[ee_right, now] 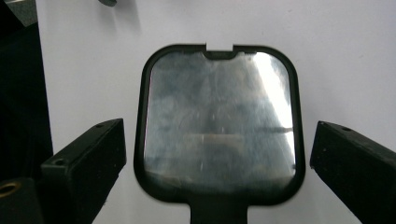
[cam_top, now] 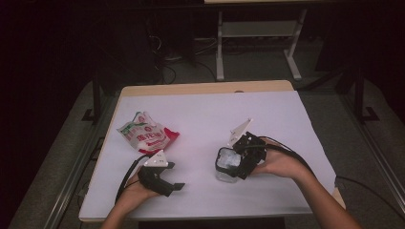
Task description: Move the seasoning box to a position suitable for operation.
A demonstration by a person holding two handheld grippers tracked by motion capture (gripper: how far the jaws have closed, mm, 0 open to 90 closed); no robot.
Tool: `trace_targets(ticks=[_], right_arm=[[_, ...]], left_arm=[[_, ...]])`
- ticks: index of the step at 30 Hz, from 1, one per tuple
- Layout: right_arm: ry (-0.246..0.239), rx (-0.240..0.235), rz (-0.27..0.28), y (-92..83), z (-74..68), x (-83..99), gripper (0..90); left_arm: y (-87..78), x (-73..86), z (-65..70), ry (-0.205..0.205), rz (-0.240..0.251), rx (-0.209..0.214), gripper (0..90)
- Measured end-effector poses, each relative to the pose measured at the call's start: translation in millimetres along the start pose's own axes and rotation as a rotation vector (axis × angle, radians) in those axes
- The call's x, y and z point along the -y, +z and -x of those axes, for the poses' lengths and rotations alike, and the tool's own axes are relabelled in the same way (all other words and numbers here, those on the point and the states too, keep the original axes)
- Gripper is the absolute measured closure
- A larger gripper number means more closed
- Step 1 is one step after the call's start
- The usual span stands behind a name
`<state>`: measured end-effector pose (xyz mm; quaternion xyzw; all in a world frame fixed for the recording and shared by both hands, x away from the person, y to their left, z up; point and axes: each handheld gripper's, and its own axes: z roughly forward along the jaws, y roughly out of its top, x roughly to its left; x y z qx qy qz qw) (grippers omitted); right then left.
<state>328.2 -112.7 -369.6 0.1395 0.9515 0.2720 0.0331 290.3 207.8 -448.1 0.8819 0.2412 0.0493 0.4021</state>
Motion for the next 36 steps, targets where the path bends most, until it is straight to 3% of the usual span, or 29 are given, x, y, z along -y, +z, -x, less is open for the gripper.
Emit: trace_targets(ticks=[8,14,21,25,31,32,36], right_arm=[[0.024,0.001,0.036,-15.2,1.9,18.5,3.3],[0.069,0.003,0.068,-24.0,1.1,39.4,3.8],[0.162,0.010,0.133,-29.6,5.1,68.4,7.3],[0.203,-0.004,0.186,-28.4,3.5,83.3,13.4],[0.216,-0.011,0.228,-27.9,0.6,100.0,23.1],[0.234,-0.014,0.255,-28.5,-1.1,106.2,31.8],[0.244,-0.009,0.287,-26.7,-6.7,116.1,45.7]], left_arm=[[-0.4,0.1,-0.1,-0.001,0.000,0.000,12.5],[-0.2,0.1,0.0,-0.002,0.000,-0.001,12.5],[0.4,0.7,0.7,-0.012,0.004,-0.001,12.5],[0.8,0.8,0.3,-0.007,0.002,-0.002,12.5],[-0.1,0.8,1.1,-0.007,-0.001,-0.003,12.7],[-0.2,0.9,1.3,-0.003,-0.001,-0.008,12.8],[-2.3,0.7,0.8,-0.012,0.009,-0.014,12.9]])
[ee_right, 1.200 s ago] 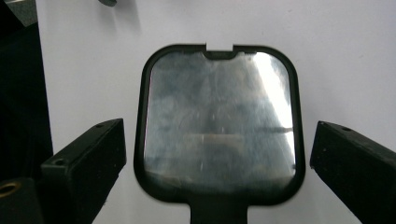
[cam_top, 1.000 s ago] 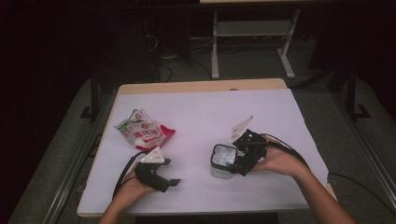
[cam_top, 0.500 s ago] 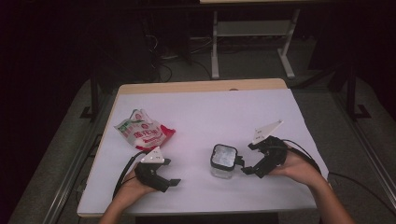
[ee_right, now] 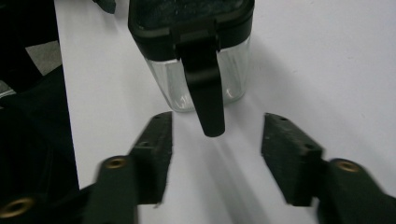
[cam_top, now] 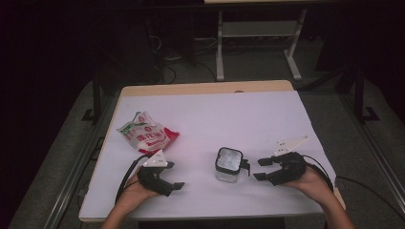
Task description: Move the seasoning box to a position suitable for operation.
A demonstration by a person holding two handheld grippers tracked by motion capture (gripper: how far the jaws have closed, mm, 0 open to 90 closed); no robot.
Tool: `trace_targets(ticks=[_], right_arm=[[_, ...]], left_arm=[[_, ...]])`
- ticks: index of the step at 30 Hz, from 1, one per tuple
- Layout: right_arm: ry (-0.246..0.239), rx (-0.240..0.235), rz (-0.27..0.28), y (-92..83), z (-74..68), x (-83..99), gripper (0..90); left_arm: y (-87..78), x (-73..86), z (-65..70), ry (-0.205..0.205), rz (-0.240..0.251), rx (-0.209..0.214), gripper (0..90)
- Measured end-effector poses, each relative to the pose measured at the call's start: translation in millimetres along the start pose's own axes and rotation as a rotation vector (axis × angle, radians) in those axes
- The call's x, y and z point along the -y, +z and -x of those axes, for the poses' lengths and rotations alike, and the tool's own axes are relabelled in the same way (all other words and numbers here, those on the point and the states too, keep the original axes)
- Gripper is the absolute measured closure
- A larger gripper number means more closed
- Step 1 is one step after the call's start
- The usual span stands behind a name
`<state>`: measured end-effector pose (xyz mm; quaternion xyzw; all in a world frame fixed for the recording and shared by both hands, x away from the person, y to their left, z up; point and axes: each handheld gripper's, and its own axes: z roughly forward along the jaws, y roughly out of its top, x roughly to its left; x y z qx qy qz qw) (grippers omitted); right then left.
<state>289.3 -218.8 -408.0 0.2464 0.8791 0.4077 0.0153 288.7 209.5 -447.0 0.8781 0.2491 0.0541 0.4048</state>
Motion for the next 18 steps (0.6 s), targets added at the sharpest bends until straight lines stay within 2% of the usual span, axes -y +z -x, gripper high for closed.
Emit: trace_targets(ticks=[1,2,4,5,6,9,17,18], right_arm=[[0.000,0.000,0.000,0.0,0.0,0.0,45.7],[0.007,0.009,0.019,-0.6,-3.3,6.4,57.3],[0.012,0.011,0.028,0.2,-5.4,12.2,66.4],[0.012,0.011,0.028,0.2,-5.4,12.2,66.4],[0.021,0.005,0.039,2.6,-6.3,17.3,75.8],[0.005,0.001,0.033,5.8,-9.4,20.4,89.5],[-0.026,-0.050,0.064,9.7,-17.1,17.8,89.6],[-0.019,-0.053,0.063,10.8,-18.7,17.2,89.6]], left_arm=[[0.0,0.0,0.0,0.000,0.000,0.000,12.9],[-0.5,0.3,-0.5,0.001,0.003,-0.003,13.0],[-1.2,0.9,-0.7,-0.011,0.012,-0.003,12.9],[-1.2,0.9,-0.7,-0.011,0.012,-0.003,12.9],[-1.8,1.0,-1.7,-0.010,0.014,-0.007,12.9],[-2.1,1.0,-1.5,-0.005,0.011,-0.007,13.0],[-1.9,0.8,-0.9,-0.001,0.010,-0.005,13.0],[-1.9,0.7,-0.4,-0.001,0.010,-0.005,13.0]])
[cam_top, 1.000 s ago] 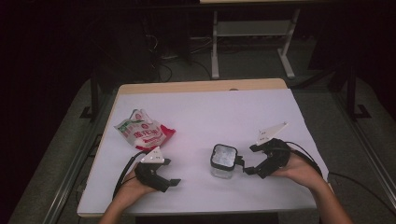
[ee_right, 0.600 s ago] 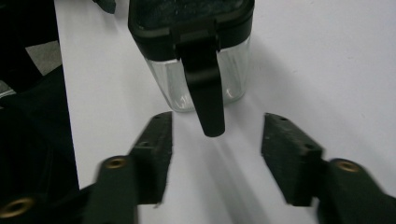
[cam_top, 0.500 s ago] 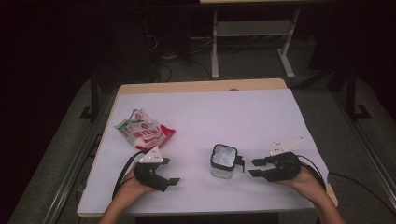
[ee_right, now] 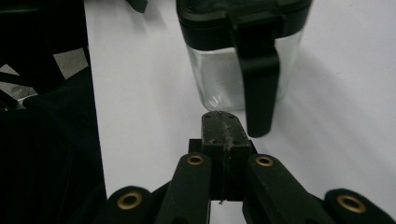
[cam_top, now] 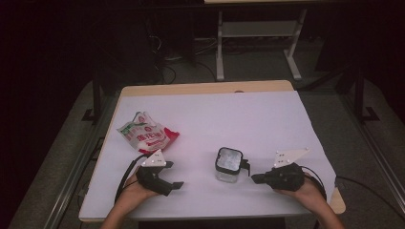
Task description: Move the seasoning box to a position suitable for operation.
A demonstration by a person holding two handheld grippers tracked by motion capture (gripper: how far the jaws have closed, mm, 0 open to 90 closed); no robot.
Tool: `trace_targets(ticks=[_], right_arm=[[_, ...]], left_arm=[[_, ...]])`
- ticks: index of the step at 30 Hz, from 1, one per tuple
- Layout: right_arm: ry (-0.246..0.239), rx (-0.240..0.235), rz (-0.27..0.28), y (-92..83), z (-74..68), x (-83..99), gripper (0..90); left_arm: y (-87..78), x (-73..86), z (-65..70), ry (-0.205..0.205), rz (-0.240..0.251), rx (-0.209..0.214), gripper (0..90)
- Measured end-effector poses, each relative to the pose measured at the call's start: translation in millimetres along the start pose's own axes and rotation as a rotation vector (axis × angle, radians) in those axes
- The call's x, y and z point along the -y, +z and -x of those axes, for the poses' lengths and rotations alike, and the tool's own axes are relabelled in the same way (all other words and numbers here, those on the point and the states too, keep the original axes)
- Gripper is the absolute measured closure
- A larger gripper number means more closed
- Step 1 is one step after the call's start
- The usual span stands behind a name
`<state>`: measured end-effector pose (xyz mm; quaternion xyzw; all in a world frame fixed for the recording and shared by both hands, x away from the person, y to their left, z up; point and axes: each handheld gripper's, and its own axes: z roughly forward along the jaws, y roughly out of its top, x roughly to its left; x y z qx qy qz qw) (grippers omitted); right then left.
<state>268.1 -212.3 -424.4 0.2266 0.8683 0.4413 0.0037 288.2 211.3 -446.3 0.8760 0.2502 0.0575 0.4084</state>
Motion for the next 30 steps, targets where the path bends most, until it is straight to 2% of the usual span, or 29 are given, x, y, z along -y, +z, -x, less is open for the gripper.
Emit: trace_targets(ticks=[5,12,18,25,30], right_arm=[[-0.007,-0.007,0.001,9.0,-3.0,-1.5,89.6],[-0.005,0.006,-0.010,15.5,-0.7,-2.1,89.6],[0.005,0.038,0.003,13.5,3.5,-2.2,89.6],[0.014,0.052,0.011,11.8,8.9,-3.2,89.6],[0.009,0.088,0.019,10.1,16.4,-6.7,89.6]], left_arm=[[0.6,0.0,0.3,0.003,0.000,0.000,13.0],[1.0,0.5,0.0,0.007,-0.001,-0.001,12.9],[1.0,0.7,-0.2,0.003,0.006,0.001,12.9],[1.5,0.7,0.0,0.007,0.004,0.001,12.8],[1.9,0.5,0.2,0.007,0.003,0.001,12.8]])
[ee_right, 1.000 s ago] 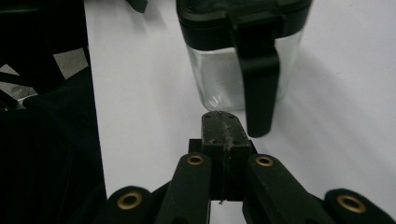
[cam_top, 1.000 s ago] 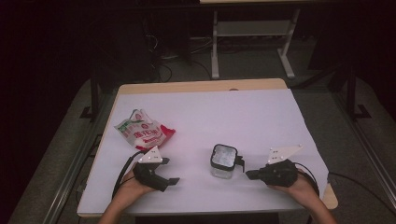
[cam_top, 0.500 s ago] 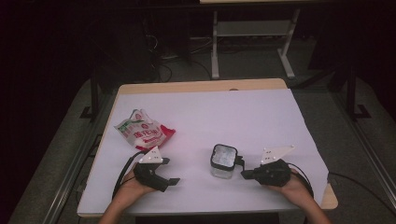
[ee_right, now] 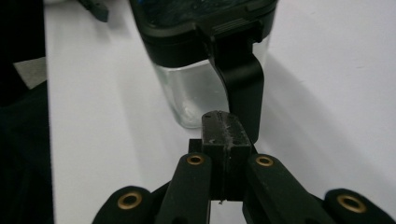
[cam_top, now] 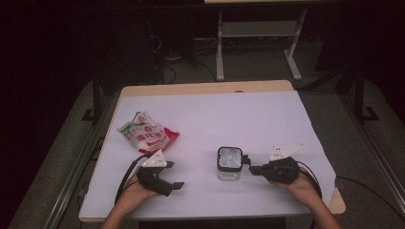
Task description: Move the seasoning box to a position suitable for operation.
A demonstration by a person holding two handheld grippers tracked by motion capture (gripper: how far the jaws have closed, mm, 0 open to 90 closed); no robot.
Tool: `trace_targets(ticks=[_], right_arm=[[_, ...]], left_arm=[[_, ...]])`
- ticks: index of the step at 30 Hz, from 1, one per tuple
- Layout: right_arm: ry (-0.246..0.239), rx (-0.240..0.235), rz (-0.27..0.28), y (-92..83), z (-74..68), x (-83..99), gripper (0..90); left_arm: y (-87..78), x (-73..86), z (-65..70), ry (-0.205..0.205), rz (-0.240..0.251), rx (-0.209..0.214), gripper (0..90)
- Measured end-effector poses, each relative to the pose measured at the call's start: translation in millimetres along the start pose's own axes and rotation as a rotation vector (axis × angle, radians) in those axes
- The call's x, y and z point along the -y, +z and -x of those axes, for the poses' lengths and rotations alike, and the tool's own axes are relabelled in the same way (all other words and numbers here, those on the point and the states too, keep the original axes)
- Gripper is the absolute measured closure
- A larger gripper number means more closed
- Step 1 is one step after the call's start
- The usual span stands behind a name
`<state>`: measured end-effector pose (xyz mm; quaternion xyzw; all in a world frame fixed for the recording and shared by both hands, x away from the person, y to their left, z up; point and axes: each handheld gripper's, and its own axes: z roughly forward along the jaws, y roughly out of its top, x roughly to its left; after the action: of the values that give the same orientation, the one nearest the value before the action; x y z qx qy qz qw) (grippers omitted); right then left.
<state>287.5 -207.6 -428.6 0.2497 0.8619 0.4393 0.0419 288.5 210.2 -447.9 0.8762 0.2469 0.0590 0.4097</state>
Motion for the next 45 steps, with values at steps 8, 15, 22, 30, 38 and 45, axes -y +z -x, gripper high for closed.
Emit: trace_targets(ticks=[8,15,22,30,38,45], right_arm=[[0.023,0.023,0.027,3.4,12.5,-3.7,89.6],[0.019,0.043,0.042,6.1,16.6,-4.9,89.6],[0.029,0.051,0.044,-1.6,13.3,-1.2,86.7],[0.054,0.090,0.021,-17.0,10.3,6.4,70.2],[0.091,0.183,0.001,-21.4,18.3,14.9,34.8],[0.122,0.199,-0.001,-21.1,23.1,21.1,24.7]], left_arm=[[-0.6,-0.5,0.5,-0.002,0.005,-0.001,12.8],[-0.7,-1.2,1.0,0.003,0.008,-0.001,12.9],[-1.7,-1.4,0.4,-0.003,0.013,0.000,12.9],[-3.1,-1.0,-0.7,-0.007,0.019,0.001,13.1],[-3.5,-1.3,-0.5,-0.010,0.019,0.000,13.1],[-3.7,-2.5,0.0,-0.008,0.014,-0.003,13.2]])
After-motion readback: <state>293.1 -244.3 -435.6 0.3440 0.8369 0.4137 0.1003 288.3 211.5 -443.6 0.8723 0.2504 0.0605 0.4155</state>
